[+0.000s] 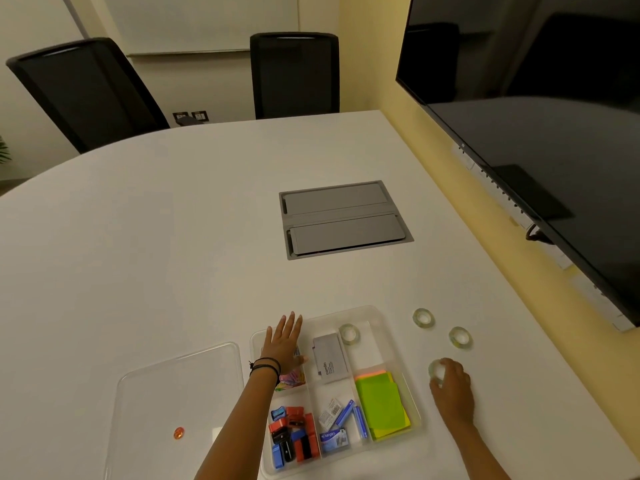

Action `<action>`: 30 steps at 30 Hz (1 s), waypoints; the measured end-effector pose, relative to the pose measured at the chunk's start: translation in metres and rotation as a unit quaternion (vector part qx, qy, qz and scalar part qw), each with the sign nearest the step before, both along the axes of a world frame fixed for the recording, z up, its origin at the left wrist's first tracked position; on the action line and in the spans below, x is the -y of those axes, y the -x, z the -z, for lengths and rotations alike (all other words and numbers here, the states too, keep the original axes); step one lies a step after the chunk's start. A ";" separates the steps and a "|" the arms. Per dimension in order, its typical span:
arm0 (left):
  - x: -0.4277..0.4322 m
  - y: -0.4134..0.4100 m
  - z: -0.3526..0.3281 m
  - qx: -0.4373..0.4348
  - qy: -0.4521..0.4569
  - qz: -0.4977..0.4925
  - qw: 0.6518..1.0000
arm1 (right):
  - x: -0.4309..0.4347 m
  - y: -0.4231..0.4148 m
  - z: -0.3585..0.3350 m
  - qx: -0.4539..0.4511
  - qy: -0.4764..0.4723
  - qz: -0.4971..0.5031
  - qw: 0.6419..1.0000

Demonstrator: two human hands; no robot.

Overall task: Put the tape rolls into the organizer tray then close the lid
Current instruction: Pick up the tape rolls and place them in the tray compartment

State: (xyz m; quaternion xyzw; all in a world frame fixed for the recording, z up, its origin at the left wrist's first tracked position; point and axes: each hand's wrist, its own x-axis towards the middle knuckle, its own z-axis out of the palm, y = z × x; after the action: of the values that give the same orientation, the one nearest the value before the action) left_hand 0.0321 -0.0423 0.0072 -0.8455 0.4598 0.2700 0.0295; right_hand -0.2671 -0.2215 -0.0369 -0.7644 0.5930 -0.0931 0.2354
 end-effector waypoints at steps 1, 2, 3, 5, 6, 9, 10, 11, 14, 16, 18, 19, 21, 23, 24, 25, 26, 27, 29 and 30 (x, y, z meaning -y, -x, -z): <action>0.000 0.000 0.000 0.000 0.001 0.001 1.000 | 0.002 -0.005 -0.004 0.006 -0.004 -0.003 1.000; 0.000 0.000 0.000 -0.001 0.001 0.002 1.000 | 0.003 -0.011 -0.009 0.019 -0.010 -0.003 1.000; 0.000 -0.001 0.001 -0.002 0.002 0.003 1.000 | 0.004 -0.018 -0.015 0.042 -0.018 0.001 0.999; 0.000 -0.001 0.001 -0.005 0.007 0.001 1.000 | 0.006 -0.035 -0.028 0.116 -0.043 0.011 0.992; 0.000 -0.001 0.001 -0.006 0.009 0.001 1.000 | 0.007 -0.044 -0.035 0.160 -0.059 0.010 0.985; -0.001 -0.001 0.001 -0.004 0.009 0.001 1.000 | 0.003 -0.070 -0.058 0.267 -0.101 -0.012 0.958; -0.001 -0.001 0.001 -0.005 0.008 0.000 1.000 | 0.000 -0.078 -0.065 0.289 -0.111 -0.027 0.950; -0.001 -0.001 0.001 -0.005 0.008 0.001 1.000 | -0.005 -0.085 -0.071 0.306 -0.120 -0.046 0.943; -0.001 -0.001 0.002 -0.002 0.008 0.001 1.000 | -0.016 -0.104 -0.075 0.322 -0.156 -0.105 0.928; -0.001 0.000 0.001 -0.003 0.010 0.000 1.000 | -0.023 -0.111 -0.070 0.292 -0.186 -0.137 0.928; -0.001 0.000 0.001 -0.006 0.011 -0.002 1.000 | -0.029 -0.115 -0.062 0.227 -0.205 -0.158 0.939; -0.002 0.000 0.002 -0.007 0.012 -0.002 1.000 | -0.031 -0.116 -0.057 0.185 -0.205 -0.165 0.947; -0.002 -0.001 0.003 -0.008 0.015 -0.003 1.000 | -0.034 -0.117 -0.049 0.094 -0.191 -0.177 0.961; -0.002 -0.001 0.003 -0.008 0.015 -0.002 1.000 | -0.036 -0.117 -0.044 0.032 -0.179 -0.196 0.964; -0.002 -0.001 0.003 -0.008 0.015 -0.001 1.000 | -0.037 -0.118 -0.043 0.011 -0.179 -0.205 0.962; -0.002 -0.001 0.003 -0.008 0.015 -0.001 1.000 | -0.037 -0.119 -0.042 -0.007 -0.180 -0.213 0.960; -0.002 -0.001 0.003 -0.008 0.015 -0.001 1.000 | -0.037 -0.120 -0.042 -0.028 -0.181 -0.220 0.958; -0.002 -0.002 0.004 -0.008 0.016 -0.001 1.000 | -0.036 -0.122 -0.041 -0.047 -0.183 -0.227 0.955; -0.002 -0.002 0.004 -0.008 0.016 -0.001 1.000 | -0.035 -0.124 -0.040 -0.076 -0.188 -0.234 0.951; -0.002 -0.002 0.004 -0.008 0.017 -0.002 1.000 | -0.035 -0.125 -0.040 -0.084 -0.191 -0.235 0.950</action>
State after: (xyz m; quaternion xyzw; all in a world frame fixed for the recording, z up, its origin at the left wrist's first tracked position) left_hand 0.0340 -0.0406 0.0028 -0.8442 0.4633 0.2693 0.0109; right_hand -0.1424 -0.1861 0.0032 -0.8279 0.4211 0.1439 0.3414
